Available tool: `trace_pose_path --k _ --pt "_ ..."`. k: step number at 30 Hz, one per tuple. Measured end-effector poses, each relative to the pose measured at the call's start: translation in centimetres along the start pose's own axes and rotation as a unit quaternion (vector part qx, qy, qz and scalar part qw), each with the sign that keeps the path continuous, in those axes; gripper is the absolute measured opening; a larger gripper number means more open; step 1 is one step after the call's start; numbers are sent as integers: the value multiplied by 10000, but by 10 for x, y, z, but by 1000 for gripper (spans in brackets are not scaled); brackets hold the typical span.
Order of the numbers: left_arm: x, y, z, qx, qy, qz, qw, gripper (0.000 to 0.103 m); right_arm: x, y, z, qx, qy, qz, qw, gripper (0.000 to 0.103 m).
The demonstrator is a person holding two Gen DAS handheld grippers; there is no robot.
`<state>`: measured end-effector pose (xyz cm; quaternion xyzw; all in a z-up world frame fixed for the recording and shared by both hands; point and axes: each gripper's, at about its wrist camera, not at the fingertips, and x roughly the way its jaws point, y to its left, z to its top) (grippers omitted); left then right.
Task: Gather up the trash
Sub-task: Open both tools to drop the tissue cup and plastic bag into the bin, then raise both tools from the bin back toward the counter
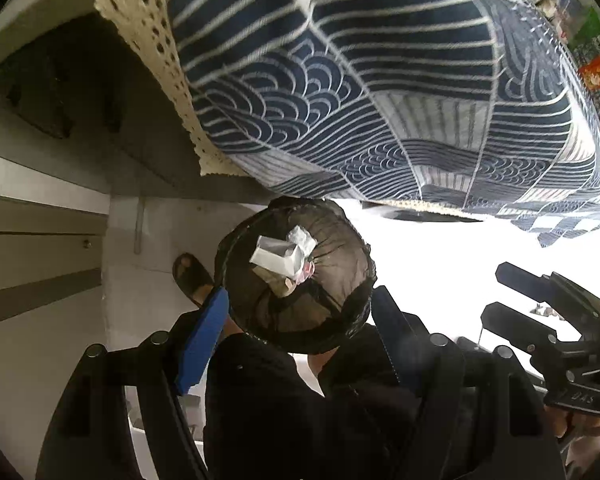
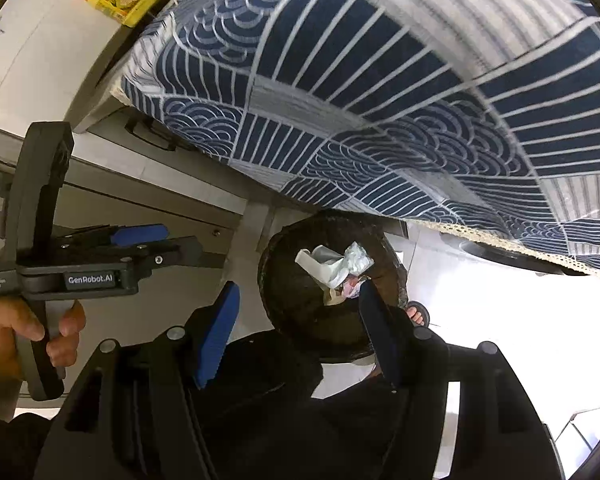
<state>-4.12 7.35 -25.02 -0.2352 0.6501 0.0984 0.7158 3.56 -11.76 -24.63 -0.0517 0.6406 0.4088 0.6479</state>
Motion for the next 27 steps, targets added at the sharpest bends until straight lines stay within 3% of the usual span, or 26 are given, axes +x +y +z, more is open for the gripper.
trace_pose_path --k 5,12,17,21,27 --pt "-14 -12 -5 -21 -197 185 9996 72 -22 -7 -1 -306 -233 -238 9990 67" --pt "-43 -31 -6 -58 -591 322 9977 72 -52 -8 0 -585 -372 -187 9974 68" --pt "-65 -43 -3 16 -921 217 9955 72 -68 -1 5 -652 -637 -193 9957 80" --pt "-86 -41 -1 87 -1251 61 9921 77 -79 13 9 -691 -864 -273 9935 81" --pt "-118 -39 -2 502 -1648 -38 9850 77 -104 38 13 -654 -1377 -428 9874 90"
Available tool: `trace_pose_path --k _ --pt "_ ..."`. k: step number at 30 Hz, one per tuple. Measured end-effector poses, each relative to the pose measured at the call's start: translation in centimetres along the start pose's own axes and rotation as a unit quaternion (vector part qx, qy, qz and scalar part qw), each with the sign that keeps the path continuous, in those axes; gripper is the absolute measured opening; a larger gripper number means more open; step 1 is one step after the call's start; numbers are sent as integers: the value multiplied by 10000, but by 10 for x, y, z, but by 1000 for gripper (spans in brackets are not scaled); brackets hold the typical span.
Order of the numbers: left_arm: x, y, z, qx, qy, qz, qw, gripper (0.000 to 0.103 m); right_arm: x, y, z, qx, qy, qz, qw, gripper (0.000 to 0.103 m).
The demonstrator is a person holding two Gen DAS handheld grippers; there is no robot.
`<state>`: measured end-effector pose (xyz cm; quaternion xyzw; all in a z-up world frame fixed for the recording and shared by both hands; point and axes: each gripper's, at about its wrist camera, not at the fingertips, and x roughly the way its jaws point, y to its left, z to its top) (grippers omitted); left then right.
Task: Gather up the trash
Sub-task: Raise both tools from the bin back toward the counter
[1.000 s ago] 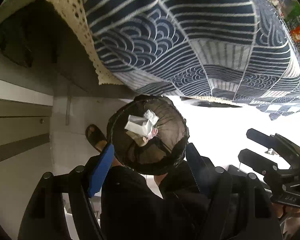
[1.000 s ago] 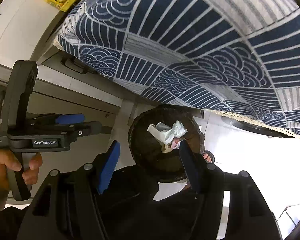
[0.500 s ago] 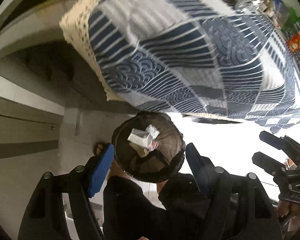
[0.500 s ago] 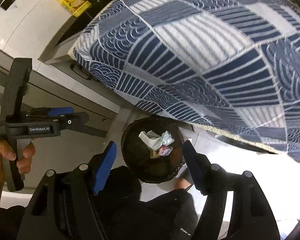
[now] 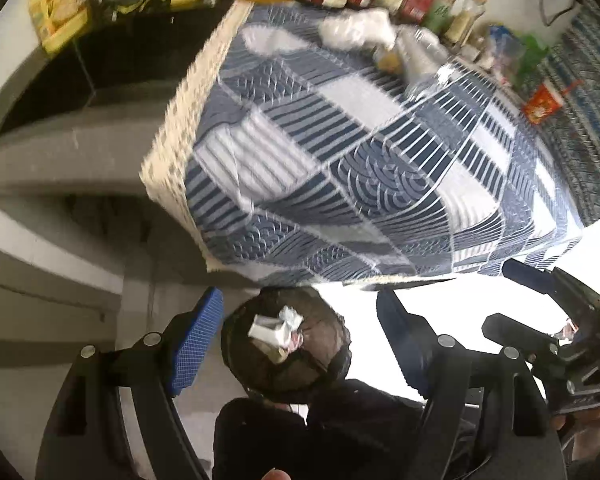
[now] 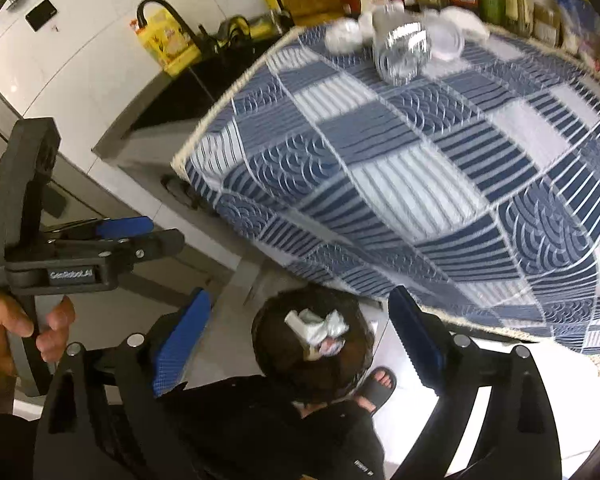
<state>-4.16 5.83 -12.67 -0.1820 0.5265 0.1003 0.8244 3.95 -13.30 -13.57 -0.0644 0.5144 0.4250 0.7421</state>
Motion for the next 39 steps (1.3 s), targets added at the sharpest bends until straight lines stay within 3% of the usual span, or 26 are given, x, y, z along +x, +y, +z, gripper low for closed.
trace_pose_path --k 2,4,8,9,15,21,25,28,39 --pt "-11 3 3 73 -92 -100 9999 80 -7 5 3 0 -126 -84 9999 95" --pt "-21 5 3 120 -195 -284 9993 89 -17 11 6 9 -304 -256 9992 95" --pt "-39 2 -1 425 -380 -503 9971 90 -36 21 8 103 -595 -519 9968 95" --pt "-45 1 -3 494 -444 -592 9960 96 -42 24 7 115 -678 -592 9959 95" --pt "-73 5 -3 699 -766 -934 9902 96 -74 40 3 320 -1103 -856 9897 95" --pt "-100 12 4 749 -1228 -1026 9843 96 -101 50 5 351 -1505 -1106 9818 95" --pt "-113 14 9 800 -1422 -1134 9801 96 -106 49 9 472 -1592 -1215 9786 98" --pt "-120 18 15 754 -1650 -1014 9782 96 -109 45 15 608 -1623 -1145 9782 98" --pt "-110 14 46 781 -1695 -912 9782 96 -101 21 56 524 -1687 -1107 9780 98"
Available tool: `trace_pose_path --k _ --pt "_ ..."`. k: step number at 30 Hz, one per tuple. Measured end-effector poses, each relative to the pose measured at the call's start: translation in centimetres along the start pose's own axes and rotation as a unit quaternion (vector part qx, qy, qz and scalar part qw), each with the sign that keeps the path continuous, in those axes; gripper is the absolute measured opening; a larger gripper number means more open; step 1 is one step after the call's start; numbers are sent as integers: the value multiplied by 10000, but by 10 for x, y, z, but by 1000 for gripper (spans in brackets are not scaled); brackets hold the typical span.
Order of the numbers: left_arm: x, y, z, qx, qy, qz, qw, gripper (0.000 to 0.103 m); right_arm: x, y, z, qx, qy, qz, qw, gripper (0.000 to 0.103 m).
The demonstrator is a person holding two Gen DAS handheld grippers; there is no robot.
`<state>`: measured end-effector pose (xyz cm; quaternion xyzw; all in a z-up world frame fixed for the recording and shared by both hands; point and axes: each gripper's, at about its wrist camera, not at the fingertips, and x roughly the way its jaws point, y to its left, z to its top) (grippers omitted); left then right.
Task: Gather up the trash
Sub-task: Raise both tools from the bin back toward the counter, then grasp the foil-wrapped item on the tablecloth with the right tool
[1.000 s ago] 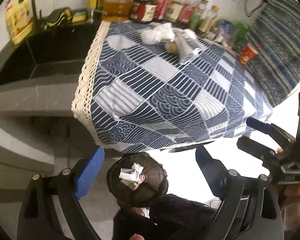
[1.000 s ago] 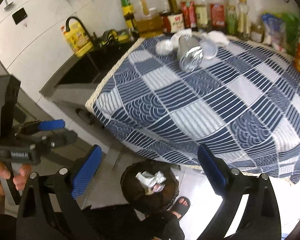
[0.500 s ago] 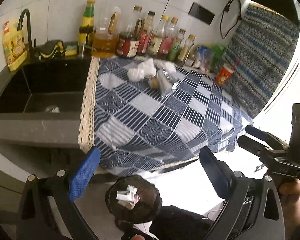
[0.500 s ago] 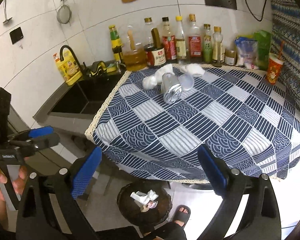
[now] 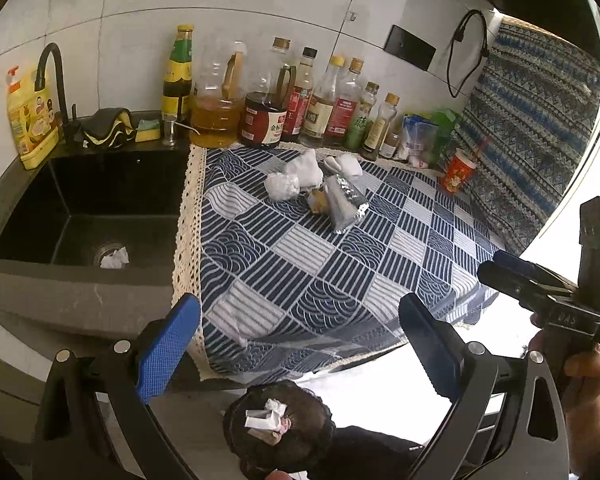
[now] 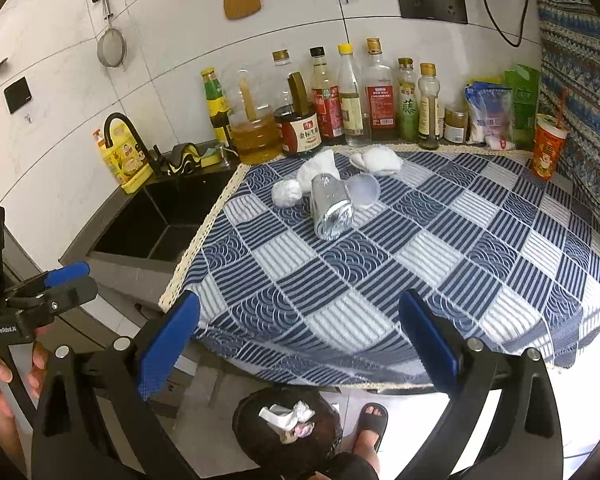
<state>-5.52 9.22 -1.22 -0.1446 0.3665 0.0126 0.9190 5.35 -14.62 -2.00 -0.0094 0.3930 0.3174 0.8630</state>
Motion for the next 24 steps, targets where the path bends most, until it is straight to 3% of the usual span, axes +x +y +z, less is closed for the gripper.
trace_pose_path --k 9,15,18,24 --pt "44 -13 31 287 42 158 9995 96 51 -36 37 252 248 64 9994 98" --pt "81 -10 49 184 331 89 9992 96 89 -52 55 245 461 389 9979 98" --pt "99 -6 55 91 448 161 9988 96 112 -60 65 350 609 616 9956 98" --pt "124 -5 62 119 665 404 9969 96 152 -60 82 139 722 667 9951 98"
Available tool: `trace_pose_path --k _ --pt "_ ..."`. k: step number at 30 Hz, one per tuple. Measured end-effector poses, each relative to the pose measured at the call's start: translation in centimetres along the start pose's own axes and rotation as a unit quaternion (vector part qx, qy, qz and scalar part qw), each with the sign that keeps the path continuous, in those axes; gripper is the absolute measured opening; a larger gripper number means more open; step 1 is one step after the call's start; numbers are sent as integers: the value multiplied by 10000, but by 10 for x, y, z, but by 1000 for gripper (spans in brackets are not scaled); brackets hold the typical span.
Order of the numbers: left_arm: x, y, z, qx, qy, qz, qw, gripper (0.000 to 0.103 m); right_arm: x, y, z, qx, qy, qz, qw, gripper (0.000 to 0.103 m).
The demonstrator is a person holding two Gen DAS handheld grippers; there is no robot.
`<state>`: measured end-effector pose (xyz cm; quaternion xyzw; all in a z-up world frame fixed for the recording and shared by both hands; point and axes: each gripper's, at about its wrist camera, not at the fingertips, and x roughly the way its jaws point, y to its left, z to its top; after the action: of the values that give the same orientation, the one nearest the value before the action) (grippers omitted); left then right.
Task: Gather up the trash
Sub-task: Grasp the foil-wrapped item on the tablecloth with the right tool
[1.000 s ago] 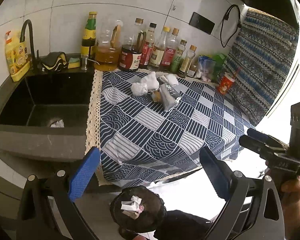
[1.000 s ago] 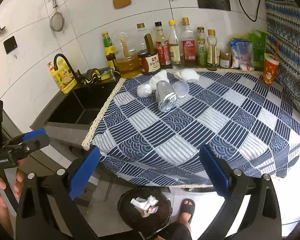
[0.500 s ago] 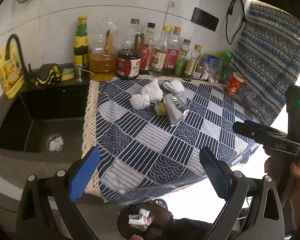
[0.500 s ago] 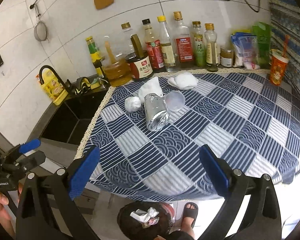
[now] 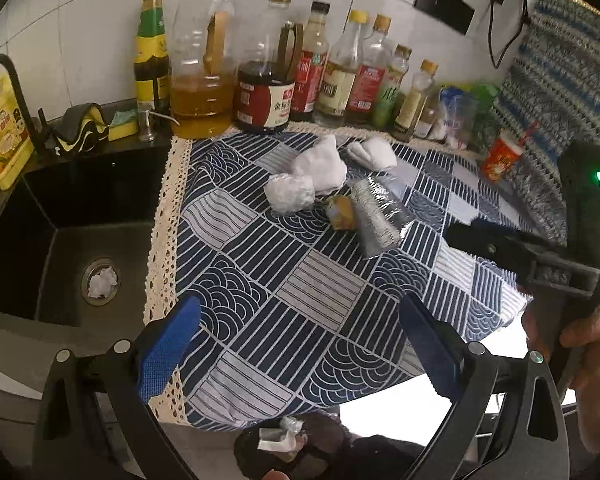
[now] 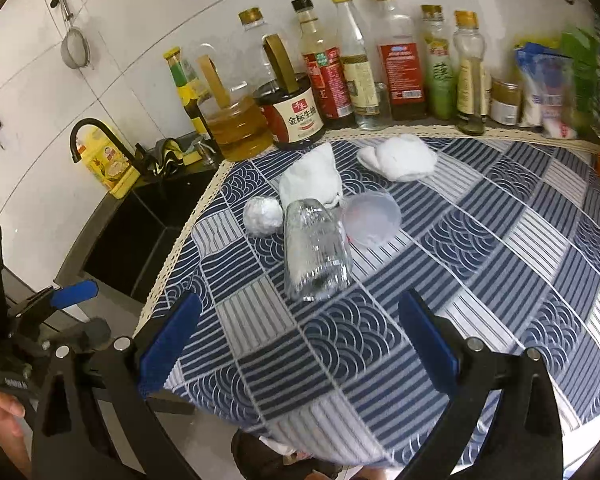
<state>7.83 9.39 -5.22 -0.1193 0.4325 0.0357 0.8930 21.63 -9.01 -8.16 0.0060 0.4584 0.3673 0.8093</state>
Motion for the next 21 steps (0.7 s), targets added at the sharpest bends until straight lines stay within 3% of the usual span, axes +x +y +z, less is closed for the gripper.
trace_pose_path --k 6,15,21 --pt "18 4 4 -165 193 50 9997 96 39 -15 15 175 261 145 9994 98" --pt "37 6 11 -216 394 144 9989 96 77 -33 25 457 610 315 9966 83" --pt "47 12 15 -276 469 216 9983 96 90 -35 25 554 821 558 9935 59"
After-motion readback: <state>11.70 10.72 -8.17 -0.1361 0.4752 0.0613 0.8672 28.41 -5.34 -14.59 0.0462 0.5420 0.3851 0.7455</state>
